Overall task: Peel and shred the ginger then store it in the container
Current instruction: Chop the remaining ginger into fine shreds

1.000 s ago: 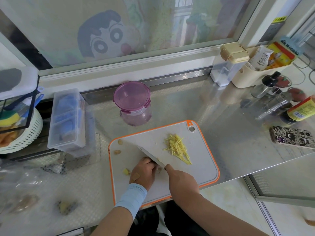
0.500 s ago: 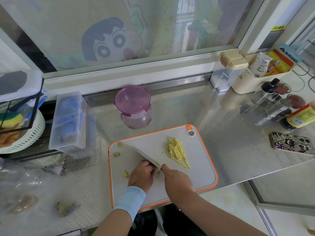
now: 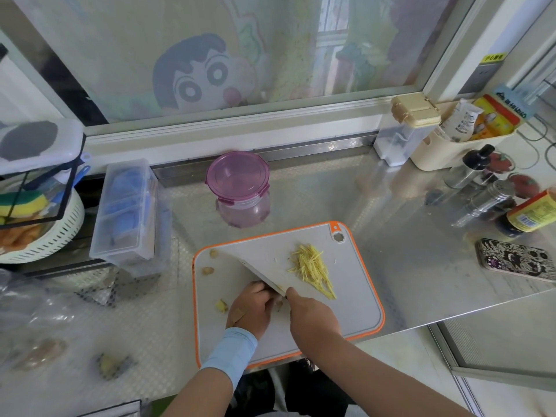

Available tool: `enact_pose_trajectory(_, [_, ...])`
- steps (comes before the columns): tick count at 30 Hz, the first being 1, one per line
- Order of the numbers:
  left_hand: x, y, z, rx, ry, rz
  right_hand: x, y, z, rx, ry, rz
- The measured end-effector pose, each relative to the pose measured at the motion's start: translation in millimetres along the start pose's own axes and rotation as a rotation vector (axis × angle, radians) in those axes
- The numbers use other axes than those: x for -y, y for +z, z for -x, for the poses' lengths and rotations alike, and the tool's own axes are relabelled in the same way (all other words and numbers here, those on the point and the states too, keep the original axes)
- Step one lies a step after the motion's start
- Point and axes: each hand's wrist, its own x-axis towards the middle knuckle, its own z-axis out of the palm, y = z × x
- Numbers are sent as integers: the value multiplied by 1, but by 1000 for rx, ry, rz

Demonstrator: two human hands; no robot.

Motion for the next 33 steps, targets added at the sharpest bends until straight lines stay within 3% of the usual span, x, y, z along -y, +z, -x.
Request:
enact_pose_trajectory(8, [2, 1, 0, -37, 77, -24, -3, 2, 7, 21, 40, -2])
enact_pose_trajectory(33, [-2, -3, -4, 38, 46, -46, -4, -1, 9, 55, 53, -10])
